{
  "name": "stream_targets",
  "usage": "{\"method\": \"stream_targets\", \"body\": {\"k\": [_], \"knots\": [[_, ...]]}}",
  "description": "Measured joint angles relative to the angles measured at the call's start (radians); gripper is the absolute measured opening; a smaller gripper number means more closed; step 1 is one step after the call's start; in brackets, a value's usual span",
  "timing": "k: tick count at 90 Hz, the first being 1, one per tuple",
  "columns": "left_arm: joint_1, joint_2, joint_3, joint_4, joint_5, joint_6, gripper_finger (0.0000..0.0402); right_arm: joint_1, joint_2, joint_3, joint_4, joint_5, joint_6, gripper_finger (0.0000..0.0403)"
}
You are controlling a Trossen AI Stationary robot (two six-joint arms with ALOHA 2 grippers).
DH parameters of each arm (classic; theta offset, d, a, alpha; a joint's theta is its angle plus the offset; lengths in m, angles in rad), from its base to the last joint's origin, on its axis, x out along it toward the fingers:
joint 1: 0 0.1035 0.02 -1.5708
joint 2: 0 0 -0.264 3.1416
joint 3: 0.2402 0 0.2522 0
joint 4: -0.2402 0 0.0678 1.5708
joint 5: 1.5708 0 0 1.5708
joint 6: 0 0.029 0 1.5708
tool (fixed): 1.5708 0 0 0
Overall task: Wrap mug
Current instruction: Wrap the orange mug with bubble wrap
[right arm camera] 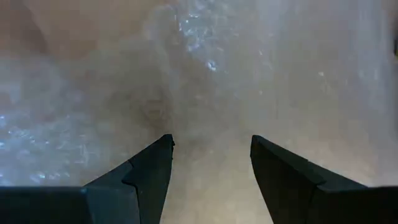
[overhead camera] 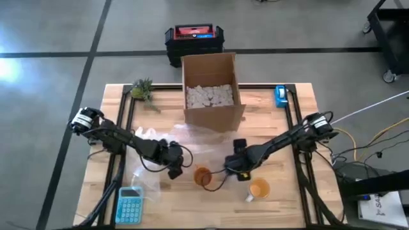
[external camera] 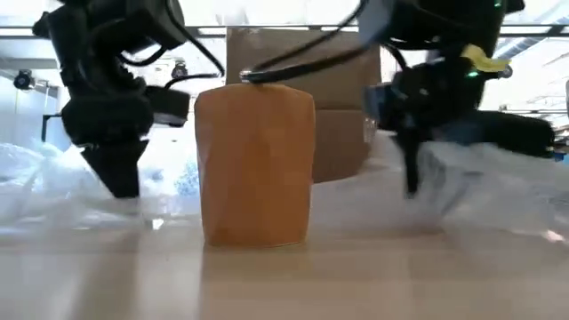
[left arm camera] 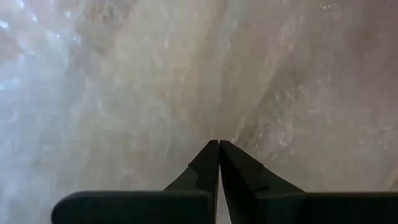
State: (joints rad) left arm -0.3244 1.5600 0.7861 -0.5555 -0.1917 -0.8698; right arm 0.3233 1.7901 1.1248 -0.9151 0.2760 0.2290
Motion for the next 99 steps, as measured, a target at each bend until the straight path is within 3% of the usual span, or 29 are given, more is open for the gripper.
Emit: {"method": "stream_targets", "body": {"k": [18,47,61,70,81,91,99], "knots": [[-0.001,-0.005,-0.062,0.026,0.014,-0.076,0.0,0.008,-0.144,-0.009,-0.187,0.003,0.074,0.0199],[-0.005,-0.059,-0.078,0.015,0.054,-0.084,0.0,0.008,-0.464,-0.165,-0.359,-0.056,0.28,0.0199],[-0.007,-0.143,-0.064,-0.003,0.038,-0.082,0.0,0.008,-0.598,-0.154,-0.337,-0.021,0.356,0.0199],[-0.007,-0.21,-0.036,0.019,-0.032,-0.073,0.0,0.008,-0.655,-0.147,-0.21,0.03,0.355,0.0199],[-0.006,-0.273,-0.022,0.129,-0.101,0.008,0.0,0.008,-0.676,-0.207,0.137,0.065,0.242,0.0199],[-0.003,-0.283,-0.024,0.246,-0.135,0.117,0.0,-0.003,-0.61,-0.289,0.407,0.062,0.132,0.0199],[0.01,-0.246,-0.024,0.285,-0.156,0.175,0.0,-0.022,-0.517,-0.334,0.488,0.062,0.113,0.0199]]}}
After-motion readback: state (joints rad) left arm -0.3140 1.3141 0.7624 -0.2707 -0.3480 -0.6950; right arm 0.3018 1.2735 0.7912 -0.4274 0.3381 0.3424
